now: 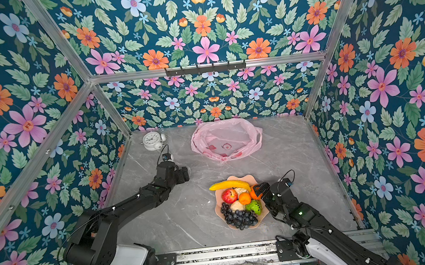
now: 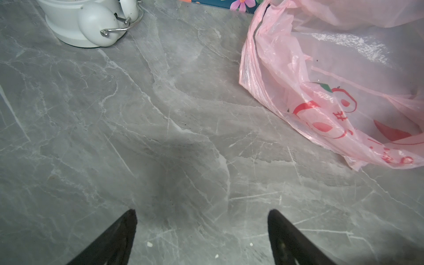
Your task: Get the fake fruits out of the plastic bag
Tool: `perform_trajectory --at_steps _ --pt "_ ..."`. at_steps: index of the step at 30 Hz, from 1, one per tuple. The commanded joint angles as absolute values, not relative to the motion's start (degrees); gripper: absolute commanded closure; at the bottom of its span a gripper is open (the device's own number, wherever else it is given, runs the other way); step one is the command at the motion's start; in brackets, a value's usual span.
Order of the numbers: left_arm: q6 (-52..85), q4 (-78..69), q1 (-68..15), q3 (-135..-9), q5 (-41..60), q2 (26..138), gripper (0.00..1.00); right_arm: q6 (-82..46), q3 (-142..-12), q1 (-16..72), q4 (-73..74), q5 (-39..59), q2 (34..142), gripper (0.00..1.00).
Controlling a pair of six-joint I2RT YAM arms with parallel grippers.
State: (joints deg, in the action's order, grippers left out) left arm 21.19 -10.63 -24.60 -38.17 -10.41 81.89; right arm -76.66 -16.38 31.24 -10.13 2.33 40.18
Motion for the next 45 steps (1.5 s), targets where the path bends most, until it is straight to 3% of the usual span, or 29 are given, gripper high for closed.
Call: perform_trajectory --at_steps 1,24,38,45 --pt "21.33 -11.51 -24.52 -38.07 -10.63 81.56 0.09 -76.36 -17.37 32.62 -4.2 1.27 42.81 0.01" --pt "21.14 -11.43 -24.52 -37.8 -11.43 80.95 0.08 -74.06 -24.4 36.79 6.75 1.3 61.67 0.01" --pt "21.23 -11.95 -24.59 -37.11 -13.3 80.77 0.08 -67.38 -29.82 36.52 -15.03 -9.53 57.16 0.01" --pt "21.03 -11.87 -24.52 -36.09 -19.6 78.7 0.08 -53.51 -35.17 29.54 -23.38 -11.34 54.03 0.01"
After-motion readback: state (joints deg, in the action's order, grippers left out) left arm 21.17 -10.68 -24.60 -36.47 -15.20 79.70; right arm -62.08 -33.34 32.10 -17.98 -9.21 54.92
